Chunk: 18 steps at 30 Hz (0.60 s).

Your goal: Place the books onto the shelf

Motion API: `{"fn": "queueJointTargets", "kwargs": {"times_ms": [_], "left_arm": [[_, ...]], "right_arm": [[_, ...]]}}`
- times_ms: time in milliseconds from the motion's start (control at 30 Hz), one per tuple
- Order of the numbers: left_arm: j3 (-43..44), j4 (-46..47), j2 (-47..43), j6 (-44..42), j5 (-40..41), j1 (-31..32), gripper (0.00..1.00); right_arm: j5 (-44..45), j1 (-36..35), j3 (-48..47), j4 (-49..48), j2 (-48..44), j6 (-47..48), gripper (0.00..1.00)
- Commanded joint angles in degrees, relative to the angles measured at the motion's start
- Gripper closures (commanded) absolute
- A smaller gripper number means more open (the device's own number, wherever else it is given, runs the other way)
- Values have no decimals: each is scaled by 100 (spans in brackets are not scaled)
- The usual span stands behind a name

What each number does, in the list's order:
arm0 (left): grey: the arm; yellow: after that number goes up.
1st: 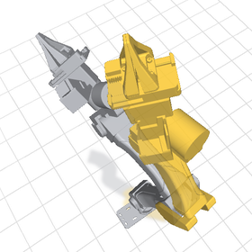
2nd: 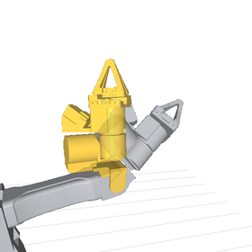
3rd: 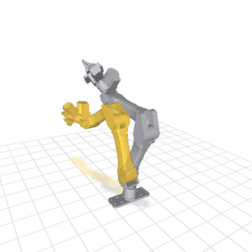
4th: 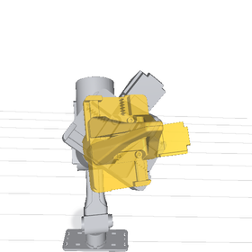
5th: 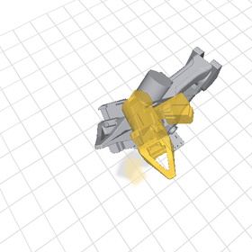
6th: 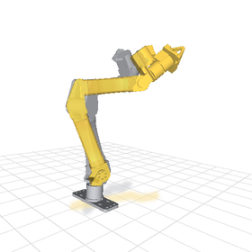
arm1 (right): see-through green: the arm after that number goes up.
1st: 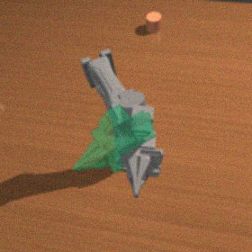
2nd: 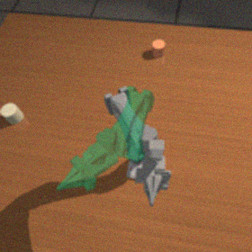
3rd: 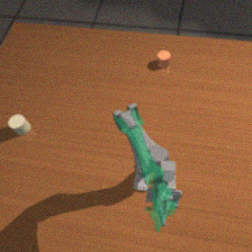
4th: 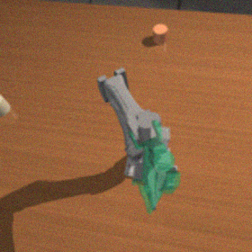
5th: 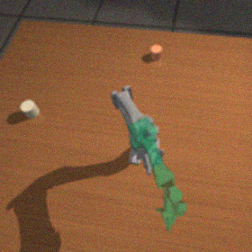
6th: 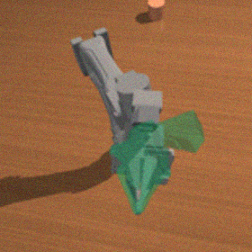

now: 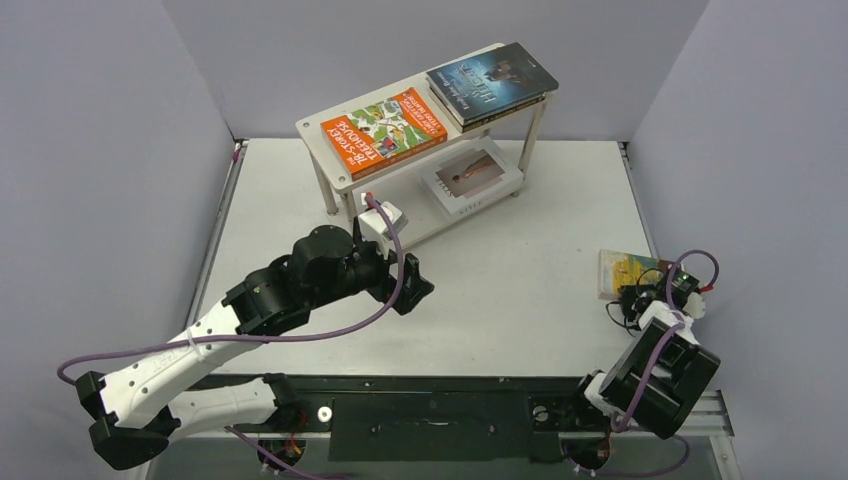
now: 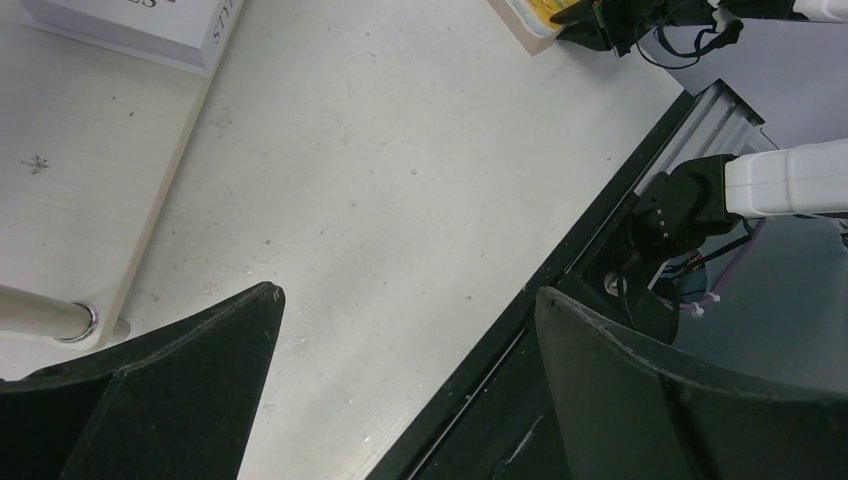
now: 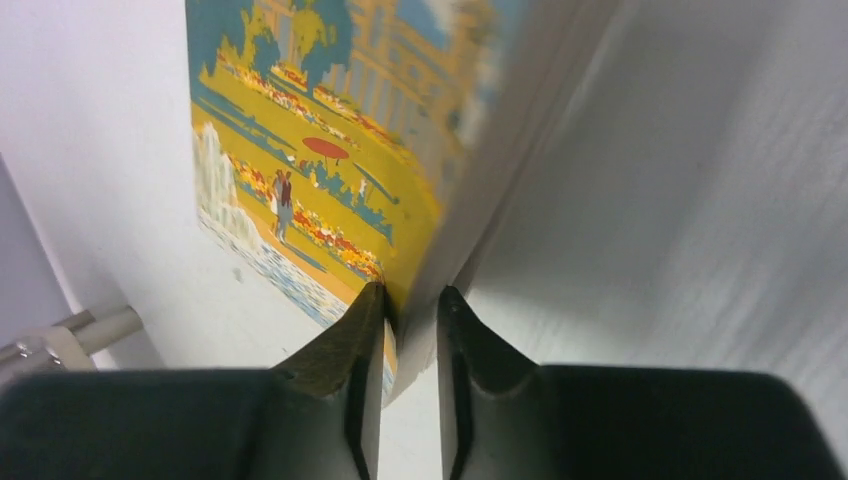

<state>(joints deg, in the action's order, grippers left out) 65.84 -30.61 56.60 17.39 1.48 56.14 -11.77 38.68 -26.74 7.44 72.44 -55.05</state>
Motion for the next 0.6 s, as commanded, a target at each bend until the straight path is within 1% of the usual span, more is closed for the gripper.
{"fn": "queueJointTargets", "kwargs": {"times_ms": [0,167,333,400,433,467,567], "left_arm": [[-56,237,-150,-87,47,-53,4],[-90,231,-179,-89,33,-104,4],[-136,259,-185,-91,-29,-180,4],[-152,270,-178,-94,-51,-208,4],[-162,278,-172,-88,-51,-222,4],[-161,285,-157,-76,-58,-249,4],[-133,277,-123,-35,-68,-314,4]], "right_arm": [[-72,35,40,-252,300,70,100],[-266,27,133,-440,518,89,100],[-469,-169,155,-322,399,266,100],[-520,-549,132,-82,250,340,100],[-500,-933,112,4,120,365,100],[-483,-1126,105,161,-31,379,100],[-349,-2237,157,468,-358,364,100]]}}
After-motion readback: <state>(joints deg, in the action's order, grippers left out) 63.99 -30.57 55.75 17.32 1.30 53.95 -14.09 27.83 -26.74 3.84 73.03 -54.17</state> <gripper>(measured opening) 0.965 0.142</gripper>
